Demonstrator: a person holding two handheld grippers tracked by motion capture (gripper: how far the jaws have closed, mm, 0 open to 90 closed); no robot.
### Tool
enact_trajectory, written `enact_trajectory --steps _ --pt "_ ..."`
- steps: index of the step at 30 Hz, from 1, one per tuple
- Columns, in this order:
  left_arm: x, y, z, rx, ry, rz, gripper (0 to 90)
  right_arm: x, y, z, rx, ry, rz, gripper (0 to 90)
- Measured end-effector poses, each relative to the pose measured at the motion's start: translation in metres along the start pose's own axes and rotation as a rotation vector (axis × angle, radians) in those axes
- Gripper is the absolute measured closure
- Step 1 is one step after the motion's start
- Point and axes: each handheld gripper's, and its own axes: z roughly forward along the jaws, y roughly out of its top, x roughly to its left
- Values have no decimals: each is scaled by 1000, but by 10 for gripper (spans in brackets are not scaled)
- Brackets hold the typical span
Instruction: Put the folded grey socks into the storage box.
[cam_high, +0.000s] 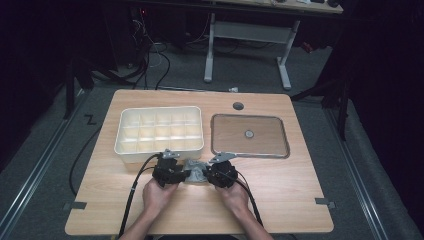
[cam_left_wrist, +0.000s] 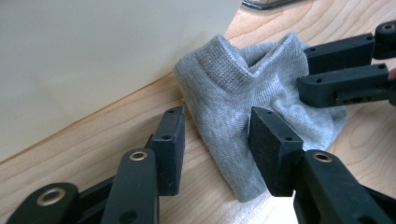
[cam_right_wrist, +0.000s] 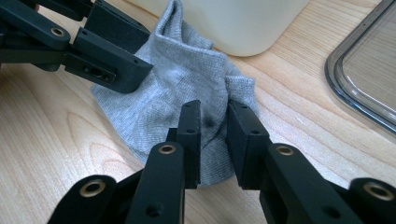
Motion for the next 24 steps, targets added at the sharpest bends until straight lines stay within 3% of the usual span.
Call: enact_trajectory --steps 12,24 --pt "-9 -7 -5 11 23 30 576 1 -3 -1 -2 7 -10 764" --pt "-19 -23 -20 30 22 19 591 15 -12 -7 -7 66 -53 765"
